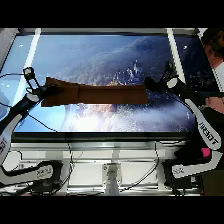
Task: Fold the clothes and pants, and hang the long-sleeved shirts on hangers.
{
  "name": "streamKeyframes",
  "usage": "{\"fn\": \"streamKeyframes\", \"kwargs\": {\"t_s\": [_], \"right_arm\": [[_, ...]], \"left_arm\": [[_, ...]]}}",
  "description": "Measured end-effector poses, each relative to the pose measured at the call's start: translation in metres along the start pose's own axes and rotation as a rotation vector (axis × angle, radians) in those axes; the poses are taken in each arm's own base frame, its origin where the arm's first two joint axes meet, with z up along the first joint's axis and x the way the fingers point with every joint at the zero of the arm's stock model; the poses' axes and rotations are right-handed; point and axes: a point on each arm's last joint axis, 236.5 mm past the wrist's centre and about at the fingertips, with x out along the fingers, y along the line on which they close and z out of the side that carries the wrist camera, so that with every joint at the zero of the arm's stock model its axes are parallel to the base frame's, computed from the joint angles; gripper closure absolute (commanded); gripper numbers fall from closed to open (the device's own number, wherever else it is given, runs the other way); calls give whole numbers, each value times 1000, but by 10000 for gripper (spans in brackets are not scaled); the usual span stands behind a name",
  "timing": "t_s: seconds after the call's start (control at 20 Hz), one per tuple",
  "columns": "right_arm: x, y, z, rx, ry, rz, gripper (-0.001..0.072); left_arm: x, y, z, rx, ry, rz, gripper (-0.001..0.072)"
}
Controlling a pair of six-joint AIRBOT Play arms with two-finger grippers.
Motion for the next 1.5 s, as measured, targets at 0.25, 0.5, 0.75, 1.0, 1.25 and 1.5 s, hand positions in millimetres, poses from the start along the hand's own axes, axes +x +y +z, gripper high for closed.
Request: {"fn": "streamKeyframes", "kwargs": {"t_s": [0.25,0.5,0.75,1.0,1.25,1.5], "right_arm": [[1,0,-4,3,15,0,252],[1,0,-12,4,50,1,252],[1,0,-16,-7,68,0,253],[1,-1,-17,-61,71,0,253],[1,-1,-16,-99,69,1,253],[1,-1,-14,-112,58,0,257]], "left_arm": [[4,1,-5,0,12,2,26],[-22,4,32,-7,-81,6,168],[-58,43,48,-119,-49,2,121],[-63,71,14,-203,247,-104,-7],[-39,71,4,-232,418,-224,-7],[-10,61,-10,-220,494,-352,-5]]}}
